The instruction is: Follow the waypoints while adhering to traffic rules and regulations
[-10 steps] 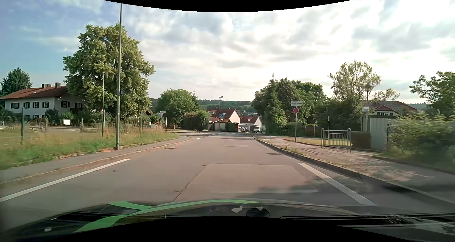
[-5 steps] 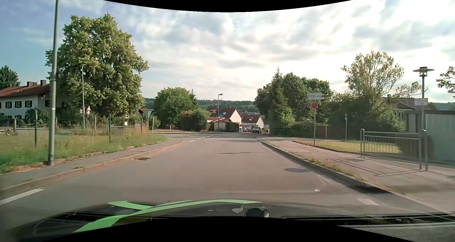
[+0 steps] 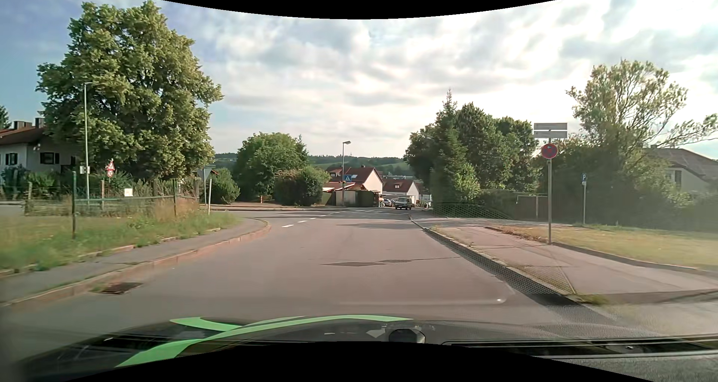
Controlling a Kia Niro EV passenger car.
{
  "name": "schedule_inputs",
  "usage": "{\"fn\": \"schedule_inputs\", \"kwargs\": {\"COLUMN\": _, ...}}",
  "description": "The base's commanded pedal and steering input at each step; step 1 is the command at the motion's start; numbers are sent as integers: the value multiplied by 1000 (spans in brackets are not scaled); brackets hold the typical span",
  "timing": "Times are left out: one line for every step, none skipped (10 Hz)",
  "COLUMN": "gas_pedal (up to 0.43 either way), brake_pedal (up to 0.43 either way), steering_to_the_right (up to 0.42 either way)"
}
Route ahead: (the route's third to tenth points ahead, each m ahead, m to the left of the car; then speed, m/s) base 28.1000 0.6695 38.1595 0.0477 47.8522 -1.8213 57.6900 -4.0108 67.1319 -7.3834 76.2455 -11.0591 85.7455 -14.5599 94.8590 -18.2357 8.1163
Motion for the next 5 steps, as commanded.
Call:
{"fn": "schedule_inputs", "kwargs": {"gas_pedal": 47, "brake_pedal": 0, "steering_to_the_right": -6}}
{"fn": "schedule_inputs", "kwargs": {"gas_pedal": 47, "brake_pedal": 0, "steering_to_the_right": -5}}
{"fn": "schedule_inputs", "kwargs": {"gas_pedal": 47, "brake_pedal": 0, "steering_to_the_right": -4}}
{"fn": "schedule_inputs", "kwargs": {"gas_pedal": 47, "brake_pedal": 0, "steering_to_the_right": 2}}
{"fn": "schedule_inputs", "kwargs": {"gas_pedal": 39, "brake_pedal": 0, "steering_to_the_right": 3}}
